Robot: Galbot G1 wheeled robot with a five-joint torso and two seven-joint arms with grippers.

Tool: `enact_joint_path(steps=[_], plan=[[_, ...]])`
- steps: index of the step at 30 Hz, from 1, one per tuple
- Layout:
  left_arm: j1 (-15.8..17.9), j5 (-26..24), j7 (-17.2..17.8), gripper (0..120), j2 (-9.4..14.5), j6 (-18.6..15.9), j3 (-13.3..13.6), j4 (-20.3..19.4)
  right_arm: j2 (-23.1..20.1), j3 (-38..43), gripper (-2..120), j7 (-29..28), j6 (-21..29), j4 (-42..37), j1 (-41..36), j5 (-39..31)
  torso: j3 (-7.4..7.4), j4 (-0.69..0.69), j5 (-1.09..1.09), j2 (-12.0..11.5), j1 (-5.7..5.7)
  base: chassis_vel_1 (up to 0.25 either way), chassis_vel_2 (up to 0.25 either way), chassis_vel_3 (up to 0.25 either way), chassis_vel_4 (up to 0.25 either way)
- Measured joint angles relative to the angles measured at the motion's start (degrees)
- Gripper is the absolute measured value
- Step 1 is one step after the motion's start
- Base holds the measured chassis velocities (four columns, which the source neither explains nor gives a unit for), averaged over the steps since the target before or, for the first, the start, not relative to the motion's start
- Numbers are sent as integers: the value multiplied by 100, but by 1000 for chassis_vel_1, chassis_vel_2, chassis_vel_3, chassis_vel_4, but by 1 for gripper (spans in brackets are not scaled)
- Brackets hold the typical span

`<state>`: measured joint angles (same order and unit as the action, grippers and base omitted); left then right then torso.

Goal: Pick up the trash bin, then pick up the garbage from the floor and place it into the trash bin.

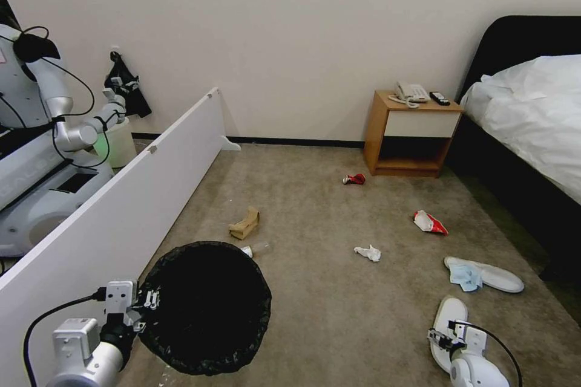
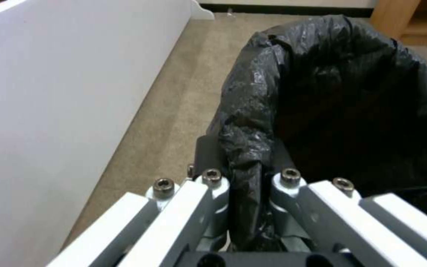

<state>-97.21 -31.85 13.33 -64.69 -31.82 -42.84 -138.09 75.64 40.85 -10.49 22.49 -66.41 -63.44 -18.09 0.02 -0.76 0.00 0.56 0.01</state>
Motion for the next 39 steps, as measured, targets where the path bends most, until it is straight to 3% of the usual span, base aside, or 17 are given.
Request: enact_joint_path(steps=[21,30,39], plan=[[-14,-3,0,4,-9,0,-9,3,42,102,99,71,-78,616,310,198,0,0,0,0,0,0,0,0,0],[-39,-5,0,4,-13,2,-26,-11,56,124,74,115,-120,817,418,298,0,0,0,0,0,0,0,0,0],[-21,-3,0,4,-20,4,-10,-11,47,161,33,124,-132,878,439,329,0,0,0,0,0,0,0,0,0]])
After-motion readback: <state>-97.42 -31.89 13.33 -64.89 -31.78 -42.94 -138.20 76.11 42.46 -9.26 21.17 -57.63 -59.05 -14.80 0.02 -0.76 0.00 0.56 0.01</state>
